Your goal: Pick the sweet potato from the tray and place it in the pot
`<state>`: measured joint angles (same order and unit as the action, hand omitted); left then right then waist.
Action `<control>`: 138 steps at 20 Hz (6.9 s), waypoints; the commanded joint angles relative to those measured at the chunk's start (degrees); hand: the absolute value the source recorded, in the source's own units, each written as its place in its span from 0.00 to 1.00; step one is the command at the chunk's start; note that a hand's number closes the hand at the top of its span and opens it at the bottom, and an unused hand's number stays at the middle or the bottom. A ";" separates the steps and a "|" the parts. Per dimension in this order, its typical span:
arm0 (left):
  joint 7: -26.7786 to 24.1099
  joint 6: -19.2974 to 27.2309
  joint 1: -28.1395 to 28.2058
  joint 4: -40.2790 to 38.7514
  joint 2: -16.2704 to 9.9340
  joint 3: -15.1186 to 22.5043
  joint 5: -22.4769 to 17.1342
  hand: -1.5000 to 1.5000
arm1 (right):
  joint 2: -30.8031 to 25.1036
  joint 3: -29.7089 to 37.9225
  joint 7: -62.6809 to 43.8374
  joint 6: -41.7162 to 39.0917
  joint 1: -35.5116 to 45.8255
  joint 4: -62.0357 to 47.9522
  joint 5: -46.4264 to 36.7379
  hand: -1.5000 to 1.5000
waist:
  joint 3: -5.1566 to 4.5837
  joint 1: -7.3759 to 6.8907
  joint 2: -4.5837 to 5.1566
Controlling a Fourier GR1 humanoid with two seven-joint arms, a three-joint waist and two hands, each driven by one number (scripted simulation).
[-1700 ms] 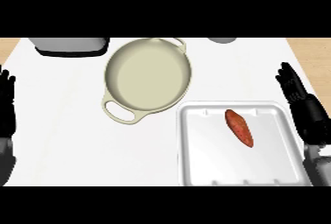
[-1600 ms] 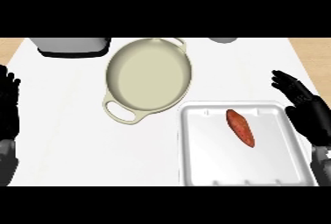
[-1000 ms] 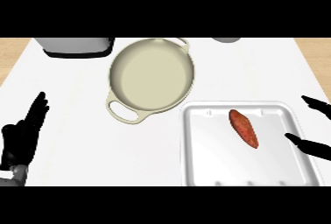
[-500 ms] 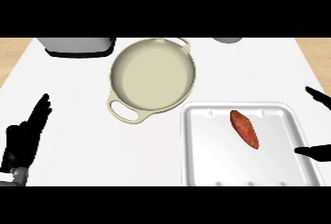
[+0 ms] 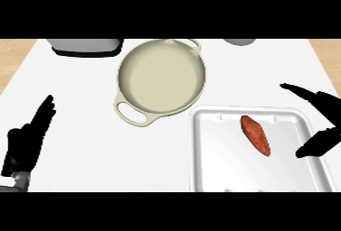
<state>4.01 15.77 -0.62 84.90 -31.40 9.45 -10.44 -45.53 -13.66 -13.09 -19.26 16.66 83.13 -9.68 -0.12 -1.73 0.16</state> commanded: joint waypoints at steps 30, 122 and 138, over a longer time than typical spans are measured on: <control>3.66 -7.45 2.46 3.20 6.66 -9.55 7.53 0.50 | 24.86 -4.46 -15.97 -18.75 13.56 -18.33 -21.23 0.00 | 0.13 1.37 -0.16; 4.05 -15.12 -3.66 2.75 12.72 -11.93 14.55 0.50 | 45.52 -7.28 -28.78 52.49 66.15 -67.80 -28.29 0.00 | 0.10 -5.35 2.26; 2.90 -13.19 -4.49 0.74 15.79 -10.00 16.47 0.50 | 45.53 2.79 -7.03 76.41 61.04 -59.06 -17.57 0.00 | 0.19 -5.83 2.56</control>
<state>7.35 2.07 -5.34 86.26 -16.81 -1.45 5.48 -0.05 -13.48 -24.60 49.60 79.05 20.09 -30.53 0.05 -7.62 2.85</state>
